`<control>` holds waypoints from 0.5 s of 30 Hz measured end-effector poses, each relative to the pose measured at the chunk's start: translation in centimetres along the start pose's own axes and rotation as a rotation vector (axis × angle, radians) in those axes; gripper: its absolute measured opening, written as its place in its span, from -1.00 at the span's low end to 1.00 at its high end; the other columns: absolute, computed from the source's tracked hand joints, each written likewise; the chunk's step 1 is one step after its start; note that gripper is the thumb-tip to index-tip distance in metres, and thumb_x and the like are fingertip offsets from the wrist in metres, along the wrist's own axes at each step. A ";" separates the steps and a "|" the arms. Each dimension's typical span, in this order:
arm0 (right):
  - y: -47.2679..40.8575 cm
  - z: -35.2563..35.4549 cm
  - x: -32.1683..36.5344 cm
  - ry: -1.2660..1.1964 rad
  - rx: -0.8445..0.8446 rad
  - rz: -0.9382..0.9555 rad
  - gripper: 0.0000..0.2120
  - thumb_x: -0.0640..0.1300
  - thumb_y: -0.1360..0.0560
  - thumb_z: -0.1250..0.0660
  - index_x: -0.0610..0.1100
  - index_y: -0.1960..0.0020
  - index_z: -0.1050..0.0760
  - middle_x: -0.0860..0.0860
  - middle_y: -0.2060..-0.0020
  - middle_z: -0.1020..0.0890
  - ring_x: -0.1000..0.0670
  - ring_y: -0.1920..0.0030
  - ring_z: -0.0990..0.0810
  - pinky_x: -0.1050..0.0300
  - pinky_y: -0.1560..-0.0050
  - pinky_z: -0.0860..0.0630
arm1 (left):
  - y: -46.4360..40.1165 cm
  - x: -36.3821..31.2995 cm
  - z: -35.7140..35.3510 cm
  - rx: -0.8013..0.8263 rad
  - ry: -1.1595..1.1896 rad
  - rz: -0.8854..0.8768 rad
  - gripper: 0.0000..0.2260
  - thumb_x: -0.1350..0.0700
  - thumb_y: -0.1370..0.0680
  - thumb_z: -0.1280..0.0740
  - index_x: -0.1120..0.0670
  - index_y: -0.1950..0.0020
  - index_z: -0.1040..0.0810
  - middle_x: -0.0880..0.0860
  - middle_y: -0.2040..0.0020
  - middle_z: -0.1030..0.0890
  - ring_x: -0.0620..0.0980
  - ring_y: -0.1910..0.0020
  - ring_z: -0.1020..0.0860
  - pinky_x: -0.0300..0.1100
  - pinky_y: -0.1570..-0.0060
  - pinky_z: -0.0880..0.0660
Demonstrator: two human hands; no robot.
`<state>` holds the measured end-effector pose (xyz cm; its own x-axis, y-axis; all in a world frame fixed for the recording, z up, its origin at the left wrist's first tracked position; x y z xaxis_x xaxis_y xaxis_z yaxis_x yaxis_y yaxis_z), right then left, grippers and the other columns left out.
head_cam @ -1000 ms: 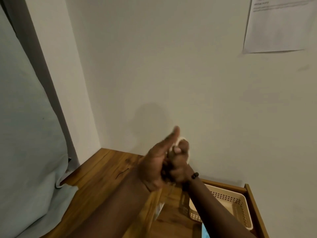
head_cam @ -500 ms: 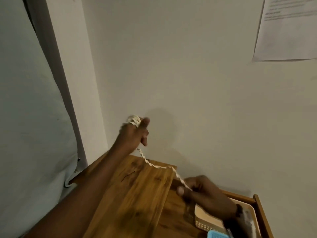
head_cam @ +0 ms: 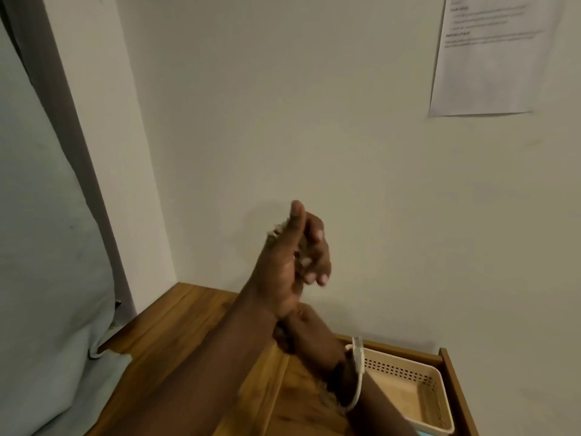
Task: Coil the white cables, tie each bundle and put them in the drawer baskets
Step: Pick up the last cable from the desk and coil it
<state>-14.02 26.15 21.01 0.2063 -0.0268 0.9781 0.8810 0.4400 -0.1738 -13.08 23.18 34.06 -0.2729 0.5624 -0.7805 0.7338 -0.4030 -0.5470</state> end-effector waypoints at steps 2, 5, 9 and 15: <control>1.1 -2.1 -1.1 -0.185 0.111 -0.081 -0.70 0.06 -0.63 -0.18 -0.15 0.04 -0.50 0.05 0.41 -0.35 0.11 0.46 -0.25 0.27 0.42 -0.21 | -1.2 -0.3 4.4 -0.250 -0.115 -0.046 -0.62 -0.19 -0.52 -0.13 0.10 0.25 -0.42 -0.02 0.55 -0.27 -0.09 0.62 -0.32 -0.23 0.52 -0.40; 2.6 -0.5 0.2 -0.408 0.157 -0.085 -0.71 -0.03 -0.61 -0.22 -0.16 -0.26 -0.39 -0.03 0.33 -0.40 0.10 0.48 -0.24 0.28 0.46 -0.24 | -0.3 1.2 9.8 -0.354 -0.475 0.053 -0.49 -0.37 -0.44 -0.16 0.10 0.21 -0.40 -0.01 0.52 -0.32 -0.01 0.57 -0.38 -0.11 0.39 -0.46; 3.7 2.7 2.6 -0.650 0.190 0.016 -0.82 -0.20 -0.61 -0.22 -0.14 -0.21 -0.42 -0.12 0.25 -0.45 0.11 0.55 -0.40 0.29 0.55 -0.38 | 1.2 3.4 11.8 -0.325 -0.406 0.293 -0.38 -0.49 -0.32 -0.06 0.10 0.22 -0.35 0.04 0.47 -0.33 0.00 0.52 -0.40 -0.10 0.34 -0.50; 3.4 6.3 3.4 -1.188 0.014 0.133 -0.76 -0.32 -0.39 -0.43 -0.36 -0.04 -0.60 -0.21 0.19 -0.63 -0.05 0.29 -0.67 0.17 0.31 -0.64 | 1.7 4.7 8.9 -0.266 0.060 0.449 -0.73 -0.05 -0.57 -0.03 0.10 0.19 -0.33 0.04 0.38 -0.36 0.00 0.42 -0.41 -0.14 0.31 -0.49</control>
<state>-13.03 33.16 24.43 -0.2337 0.8632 0.4476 0.8763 0.3865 -0.2877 -18.69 18.75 26.74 0.1356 0.4198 -0.8974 0.9049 -0.4214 -0.0604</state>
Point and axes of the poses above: each hand's wrist, its own y-axis away from the middle knuckle, its own z-axis out of the back of the hand, x = y × z, the point moved 6 cm from there along -y, towards the middle knuckle
